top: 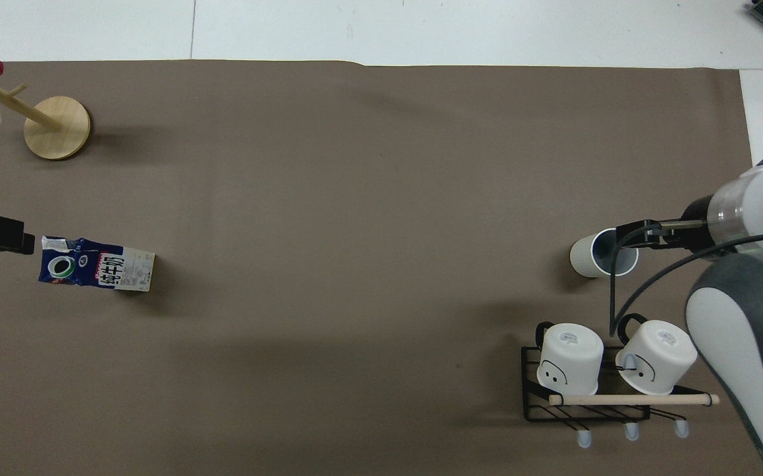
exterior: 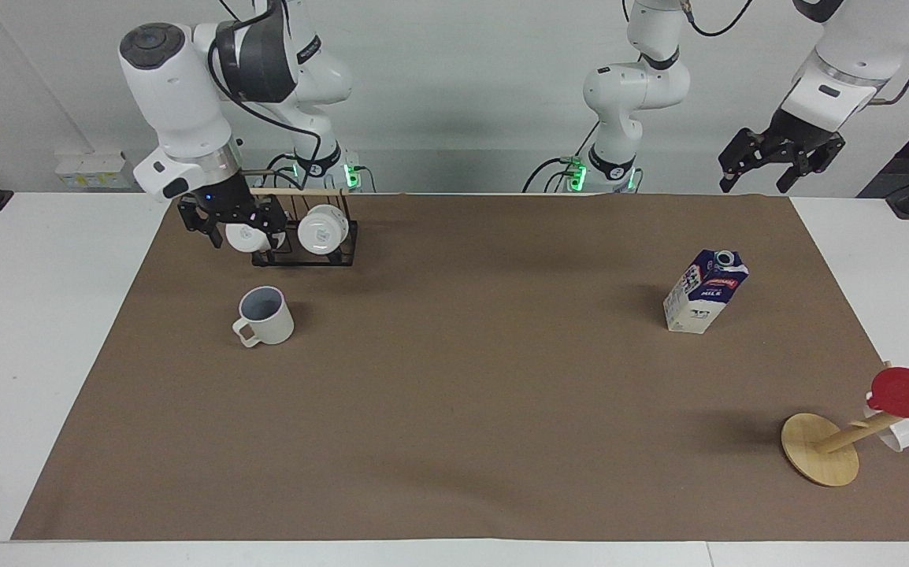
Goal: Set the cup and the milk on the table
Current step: 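Reach the right gripper to the dark-rimmed white mug and grasp it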
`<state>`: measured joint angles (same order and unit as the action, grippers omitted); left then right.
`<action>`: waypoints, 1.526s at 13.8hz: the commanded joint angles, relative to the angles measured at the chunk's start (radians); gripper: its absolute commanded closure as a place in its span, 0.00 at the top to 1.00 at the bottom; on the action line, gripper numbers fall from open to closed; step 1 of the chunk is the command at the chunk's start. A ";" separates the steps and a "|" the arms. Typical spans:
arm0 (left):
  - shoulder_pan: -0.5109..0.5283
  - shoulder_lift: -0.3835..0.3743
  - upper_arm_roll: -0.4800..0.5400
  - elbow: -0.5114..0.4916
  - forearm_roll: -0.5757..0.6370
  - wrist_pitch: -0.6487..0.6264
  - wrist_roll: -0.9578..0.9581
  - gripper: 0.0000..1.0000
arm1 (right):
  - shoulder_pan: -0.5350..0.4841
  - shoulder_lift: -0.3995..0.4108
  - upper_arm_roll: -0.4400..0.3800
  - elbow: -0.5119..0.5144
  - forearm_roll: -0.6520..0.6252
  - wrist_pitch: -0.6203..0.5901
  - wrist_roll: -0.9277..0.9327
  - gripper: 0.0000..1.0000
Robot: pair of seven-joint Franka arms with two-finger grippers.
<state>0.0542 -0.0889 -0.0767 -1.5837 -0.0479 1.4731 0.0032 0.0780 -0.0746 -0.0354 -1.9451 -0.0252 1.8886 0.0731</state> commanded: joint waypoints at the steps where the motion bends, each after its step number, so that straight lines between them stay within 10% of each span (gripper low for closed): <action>1: 0.004 0.000 0.000 0.011 -0.006 -0.020 -0.006 1.00 | -0.003 0.030 0.002 -0.073 0.011 0.087 0.017 1.00; 21: 0.000 0.000 -0.002 0.014 -0.006 -0.017 -0.006 1.00 | 0.016 0.176 0.002 -0.290 0.013 0.484 0.013 1.00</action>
<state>0.0542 -0.0889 -0.0777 -1.5837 -0.0479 1.4731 0.0030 0.0967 0.1056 -0.0360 -2.2114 -0.0228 2.3350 0.0744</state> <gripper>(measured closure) 0.000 0.000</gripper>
